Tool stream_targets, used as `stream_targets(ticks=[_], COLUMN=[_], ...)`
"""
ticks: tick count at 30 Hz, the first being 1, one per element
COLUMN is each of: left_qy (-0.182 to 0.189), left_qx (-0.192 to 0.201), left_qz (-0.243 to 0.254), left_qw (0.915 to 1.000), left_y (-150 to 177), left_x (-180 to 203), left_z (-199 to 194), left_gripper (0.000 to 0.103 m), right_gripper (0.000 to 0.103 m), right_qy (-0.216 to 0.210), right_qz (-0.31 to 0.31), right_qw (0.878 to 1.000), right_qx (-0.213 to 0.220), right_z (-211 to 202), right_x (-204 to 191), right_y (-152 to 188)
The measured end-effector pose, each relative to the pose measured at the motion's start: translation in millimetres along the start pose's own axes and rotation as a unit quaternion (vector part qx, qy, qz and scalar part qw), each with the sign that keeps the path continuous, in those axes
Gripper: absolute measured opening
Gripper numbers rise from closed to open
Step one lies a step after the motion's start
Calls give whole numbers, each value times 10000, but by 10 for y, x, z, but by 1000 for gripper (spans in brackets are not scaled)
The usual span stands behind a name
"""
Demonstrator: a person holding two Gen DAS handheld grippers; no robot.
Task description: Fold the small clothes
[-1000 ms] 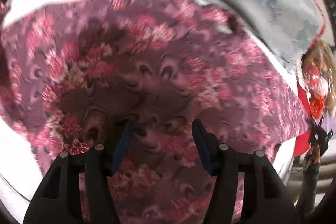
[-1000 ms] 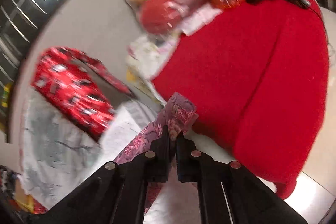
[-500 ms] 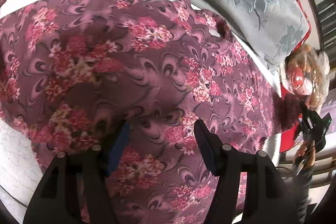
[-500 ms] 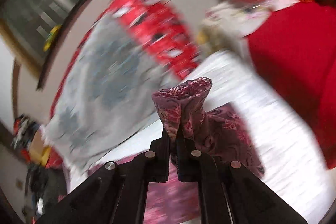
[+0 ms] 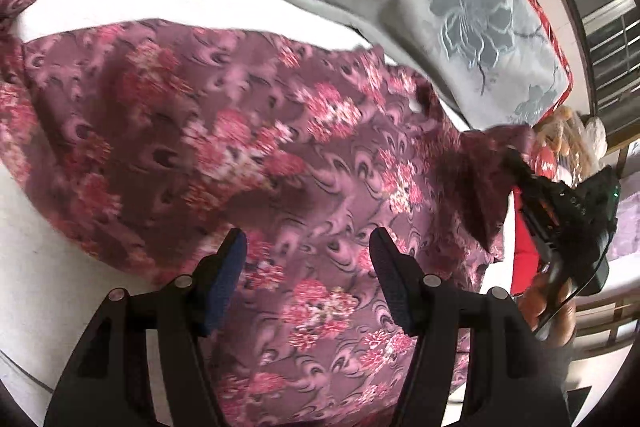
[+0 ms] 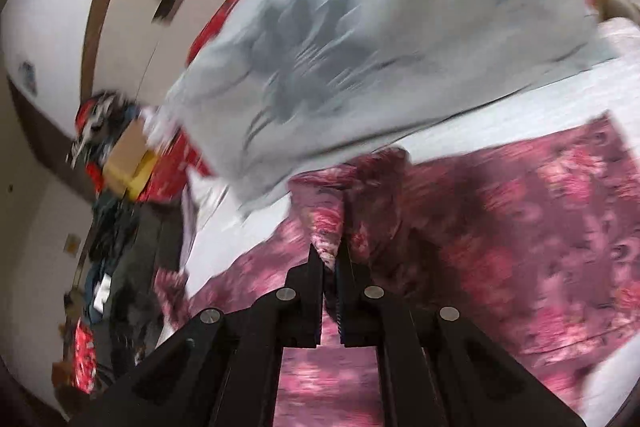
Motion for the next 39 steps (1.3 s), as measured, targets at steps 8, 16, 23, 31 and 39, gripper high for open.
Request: stream_targets(ticks=[8,16,23,31,39], left_qy=[39,324,427,317,-338], left_qx=[235,13,-472,256,320], left_qz=[-259,-547,-501,-993,-790], left_qw=[9994,9980,9967,9942,9958], left_y=[-58,50,71,-302,-254], left_x=[-307,-318,29,10,-157], left_z=[-250,-123,391,313,185], left_gripper=[63,63,65,5,4], right_gripper=[6,29,58,58,10], right_qy=[-587,-256,-52,704,781], right_qz=[-443,-113,-44,776,1079], right_qw=[9950,9804,9965,9936,9907], right_qx=[-674,-1953,-837,430,-271], right_z=[738,1054,-69,-1024,-631], right_x=[-1089,-776,-93,1037,1556], right_y=[718,1572,970,229,312])
Point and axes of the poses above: each gripper's, at about its wrist camera, not at the fingertips, and z roughly the way its jaws point, x to its right, y to its underside, the point moved 9 cm from there along z, roughly the way its jaws point, and after that the axes turned 6 degrees about z, right-handed, at the moved point
